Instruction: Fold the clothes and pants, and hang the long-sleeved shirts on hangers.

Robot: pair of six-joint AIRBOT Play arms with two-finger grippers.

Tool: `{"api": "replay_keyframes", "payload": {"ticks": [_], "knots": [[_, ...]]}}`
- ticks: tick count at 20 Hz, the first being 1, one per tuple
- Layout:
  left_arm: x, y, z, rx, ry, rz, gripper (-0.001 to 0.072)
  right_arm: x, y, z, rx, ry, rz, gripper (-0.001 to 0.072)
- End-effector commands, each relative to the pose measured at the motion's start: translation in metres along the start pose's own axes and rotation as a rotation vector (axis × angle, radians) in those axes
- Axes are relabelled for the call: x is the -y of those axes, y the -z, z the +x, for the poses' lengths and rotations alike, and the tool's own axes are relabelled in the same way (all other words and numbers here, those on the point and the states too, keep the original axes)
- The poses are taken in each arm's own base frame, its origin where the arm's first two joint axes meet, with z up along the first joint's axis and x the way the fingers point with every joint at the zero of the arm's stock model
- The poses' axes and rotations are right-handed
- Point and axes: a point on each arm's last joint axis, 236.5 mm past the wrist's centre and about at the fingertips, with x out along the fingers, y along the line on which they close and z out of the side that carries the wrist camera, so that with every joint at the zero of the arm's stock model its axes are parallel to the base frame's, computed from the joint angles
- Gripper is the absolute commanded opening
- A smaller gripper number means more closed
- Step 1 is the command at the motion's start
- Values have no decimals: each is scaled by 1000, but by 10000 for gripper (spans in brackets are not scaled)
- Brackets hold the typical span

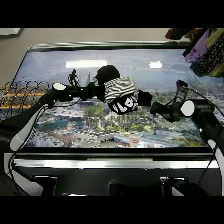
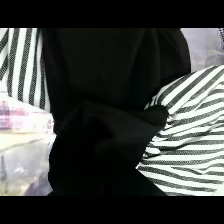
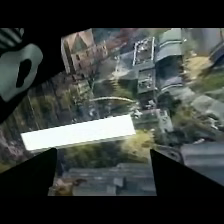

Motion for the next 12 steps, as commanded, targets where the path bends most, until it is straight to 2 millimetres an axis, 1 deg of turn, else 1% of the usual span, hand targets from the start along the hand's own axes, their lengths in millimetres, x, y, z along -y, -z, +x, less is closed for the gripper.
{"api": "replay_keyframes", "payload": {"ticks": [1,3,6,7,9,12], "knots": [[-2,2,-5,-27,10,-8,23,-10,-31,37,-42,-249,346,670],[-3,1,-6,-26,10,-9,23,-11,-45,58,-68,-377,411,670],[-3,1,-6,-26,10,-9,23,-1,-51,92,-55,-393,450,668],[-3,1,-6,-25,9,-9,23,2,-53,100,-49,-392,475,666],[-3,1,-6,-25,9,-9,23,5,-58,113,-33,-409,515,656],[-3,1,-6,-25,9,-8,23,6,-65,124,-14,-431,566,654]]}}
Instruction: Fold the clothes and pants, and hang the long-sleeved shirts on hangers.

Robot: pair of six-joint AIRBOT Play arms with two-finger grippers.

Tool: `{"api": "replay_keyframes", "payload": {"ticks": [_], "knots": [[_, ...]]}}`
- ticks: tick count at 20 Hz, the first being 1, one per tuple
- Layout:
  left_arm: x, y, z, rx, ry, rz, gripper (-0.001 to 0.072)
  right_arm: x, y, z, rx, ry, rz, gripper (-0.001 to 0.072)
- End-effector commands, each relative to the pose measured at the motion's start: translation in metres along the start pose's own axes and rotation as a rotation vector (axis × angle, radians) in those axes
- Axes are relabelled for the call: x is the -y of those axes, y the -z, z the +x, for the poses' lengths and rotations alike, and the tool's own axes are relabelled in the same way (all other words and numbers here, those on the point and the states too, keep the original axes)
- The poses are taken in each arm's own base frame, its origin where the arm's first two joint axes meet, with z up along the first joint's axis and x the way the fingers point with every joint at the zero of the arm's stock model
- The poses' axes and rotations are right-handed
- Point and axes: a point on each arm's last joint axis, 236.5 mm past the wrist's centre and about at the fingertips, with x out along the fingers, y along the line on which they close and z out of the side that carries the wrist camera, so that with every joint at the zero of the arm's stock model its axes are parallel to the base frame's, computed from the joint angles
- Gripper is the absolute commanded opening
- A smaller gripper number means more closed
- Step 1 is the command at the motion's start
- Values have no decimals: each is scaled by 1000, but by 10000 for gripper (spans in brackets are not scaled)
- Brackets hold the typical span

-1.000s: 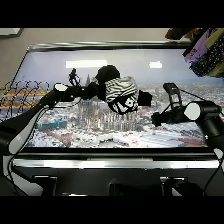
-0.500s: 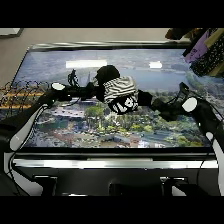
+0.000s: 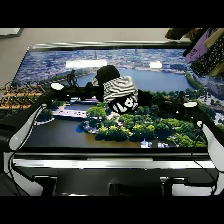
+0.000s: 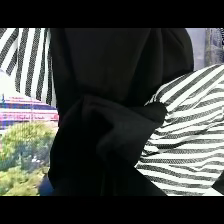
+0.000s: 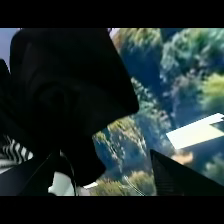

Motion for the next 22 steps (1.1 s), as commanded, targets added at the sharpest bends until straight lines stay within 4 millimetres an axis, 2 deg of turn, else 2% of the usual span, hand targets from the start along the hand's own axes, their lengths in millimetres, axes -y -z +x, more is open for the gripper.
{"api": "replay_keyframes", "payload": {"ticks": [1,2,6,7,9,11,12,14,16,18,20,22], "knots": [[-2,0,0,-3,-7,8,23,3,-16,15,46,-52,63,648],[-4,1,0,-6,-16,16,23,4,-17,17,47,-59,70,607],[-6,2,0,-9,-26,25,23,-7,-10,34,26,-86,67,596],[-6,2,0,-10,-26,26,23,-10,-6,40,20,-81,50,570],[-6,2,0,-9,-26,26,23,-10,-5,47,41,-59,2,374],[-6,2,0,-9,-25,26,22,-10,-5,47,48,-51,-13,62],[-5,1,-1,-8,-24,27,21,-13,-7,44,51,-56,-17,34],[4,-4,-7,8,-17,46,20,-31,-10,28,80,-74,-79,32],[19,-22,-27,48,-60,98,18,-67,-16,-5,144,-105,-197,32],[47,-49,-66,130,-145,205,18,-120,-20,-58,227,-142,-334,31],[95,-76,-124,243,-209,335,18,-176,-27,-132,375,-160,-469,32],[154,-93,-193,385,-243,473,18,-230,-28,-225,570,-168,-579,32]]}}
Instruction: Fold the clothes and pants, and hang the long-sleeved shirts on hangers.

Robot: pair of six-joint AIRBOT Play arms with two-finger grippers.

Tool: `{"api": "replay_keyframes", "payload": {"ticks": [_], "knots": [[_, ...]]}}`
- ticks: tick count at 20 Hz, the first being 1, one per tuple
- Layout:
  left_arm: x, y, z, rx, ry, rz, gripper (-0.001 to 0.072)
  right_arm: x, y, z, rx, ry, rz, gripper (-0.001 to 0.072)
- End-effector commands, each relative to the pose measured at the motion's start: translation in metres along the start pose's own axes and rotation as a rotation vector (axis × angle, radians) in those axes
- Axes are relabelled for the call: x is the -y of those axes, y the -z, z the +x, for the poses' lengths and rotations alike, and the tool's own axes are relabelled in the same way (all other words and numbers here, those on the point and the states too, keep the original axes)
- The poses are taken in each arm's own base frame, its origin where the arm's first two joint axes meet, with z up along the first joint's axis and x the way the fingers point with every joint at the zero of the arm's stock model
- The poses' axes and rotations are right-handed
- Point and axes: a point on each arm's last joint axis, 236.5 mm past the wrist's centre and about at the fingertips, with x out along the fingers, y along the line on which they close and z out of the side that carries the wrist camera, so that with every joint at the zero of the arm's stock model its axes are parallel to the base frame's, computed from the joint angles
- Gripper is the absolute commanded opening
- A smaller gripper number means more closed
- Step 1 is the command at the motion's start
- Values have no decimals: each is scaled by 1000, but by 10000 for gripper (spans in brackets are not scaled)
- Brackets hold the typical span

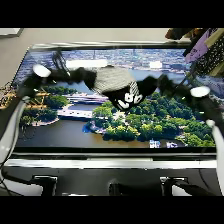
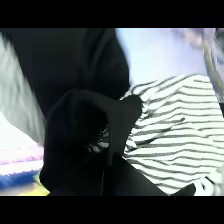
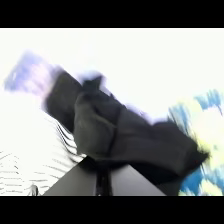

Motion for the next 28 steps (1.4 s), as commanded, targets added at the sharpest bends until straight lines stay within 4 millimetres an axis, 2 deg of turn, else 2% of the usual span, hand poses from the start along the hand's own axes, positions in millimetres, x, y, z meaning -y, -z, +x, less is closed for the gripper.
{"api": "replay_keyframes", "payload": {"ticks": [1,2,4,6,8,10,12,14,15,17,18,20,21,23,24,26,28], "knots": [[49,-76,-117,246,-134,201,18,-83,-82,-125,293,53,-236,32],[72,-92,-158,336,-143,251,18,-105,-96,-167,365,71,-287,32],[115,-105,-235,482,-143,337,19,-142,-108,-245,481,96,-382,32],[147,-98,-301,585,-140,395,19,-167,-105,-312,573,98,-443,32],[166,-84,-360,668,-148,405,19,-183,-91,-373,648,101,-480,32],[175,-69,-413,755,-169,371,20,-190,-78,-422,714,110,-503,32],[179,-55,-457,829,-190,347,20,-197,-66,-466,795,101,-522,32],[184,-42,-484,872,-191,348,20,-204,-62,-487,839,79,-517,32],[185,-38,-488,876,-189,349,20,-205,-65,-487,847,70,-501,32],[182,-37,-484,856,-199,344,20,-208,-79,-472,848,65,-487,33],[176,-39,-477,842,-214,340,20,-208,-91,-455,838,65,-474,33],[156,-45,-448,782,-258,324,20,-206,-121,-405,801,60,-436,33],[142,-49,-429,743,-289,314,20,-205,-134,-372,763,50,-422,33],[105,-57,-385,653,-373,289,20,-198,-152,-280,632,-12,-346,34],[83,-60,-361,603,-421,272,20,-191,-153,-234,552,-44,-306,34],[36,-63,-314,508,-511,206,20,-169,-148,-141,393,-99,-213,34],[-18,-63,-270,421,-580,89,20,-140,-128,-54,255,-107,-150,34]]}}
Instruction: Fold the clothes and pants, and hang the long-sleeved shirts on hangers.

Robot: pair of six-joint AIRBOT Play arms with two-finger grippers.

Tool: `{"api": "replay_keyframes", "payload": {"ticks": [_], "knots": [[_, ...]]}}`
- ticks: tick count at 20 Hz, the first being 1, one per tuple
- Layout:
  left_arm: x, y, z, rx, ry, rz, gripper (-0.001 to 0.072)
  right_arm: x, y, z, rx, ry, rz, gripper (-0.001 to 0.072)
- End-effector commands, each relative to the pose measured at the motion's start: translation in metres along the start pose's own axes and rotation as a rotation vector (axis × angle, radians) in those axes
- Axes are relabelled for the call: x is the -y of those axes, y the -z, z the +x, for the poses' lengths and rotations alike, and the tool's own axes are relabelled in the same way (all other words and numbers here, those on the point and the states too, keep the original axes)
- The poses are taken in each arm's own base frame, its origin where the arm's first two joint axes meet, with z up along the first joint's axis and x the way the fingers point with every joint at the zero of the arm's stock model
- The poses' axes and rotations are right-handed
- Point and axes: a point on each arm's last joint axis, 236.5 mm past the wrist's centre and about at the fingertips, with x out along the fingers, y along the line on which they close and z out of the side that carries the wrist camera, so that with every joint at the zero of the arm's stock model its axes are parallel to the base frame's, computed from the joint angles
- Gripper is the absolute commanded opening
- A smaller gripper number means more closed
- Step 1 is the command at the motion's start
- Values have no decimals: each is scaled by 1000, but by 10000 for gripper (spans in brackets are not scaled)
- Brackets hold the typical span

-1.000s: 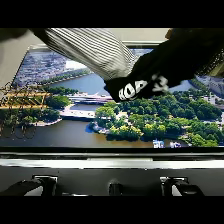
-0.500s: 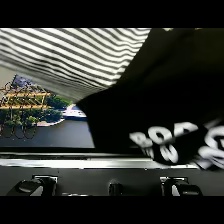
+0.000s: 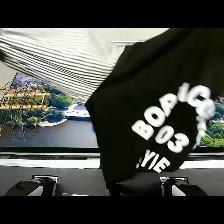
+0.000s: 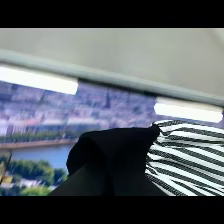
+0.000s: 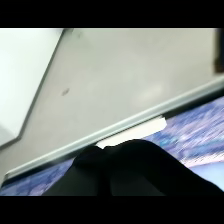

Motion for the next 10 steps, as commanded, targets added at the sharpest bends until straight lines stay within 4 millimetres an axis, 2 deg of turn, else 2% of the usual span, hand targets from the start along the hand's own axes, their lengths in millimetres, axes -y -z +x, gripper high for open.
{"api": "replay_keyframes", "payload": {"ticks": [1,2,4,6,8,9,10], "knots": [[-50,63,88,-190,-165,-80,20,28,105,119,-227,-55,151,34],[-68,81,112,-244,-209,-92,20,36,147,143,-307,-39,155,35],[-98,115,152,-336,-275,-104,20,46,219,173,-439,-24,107,35],[-122,149,182,-419,-324,-114,21,56,271,190,-526,-7,86,35],[-138,180,203,-491,-357,-119,21,69,302,196,-589,17,84,66],[-141,192,210,-520,-364,-124,21,73,312,194,-622,27,82,101],[-139,203,216,-547,-352,-145,22,80,314,191,-642,43,67,104]]}}
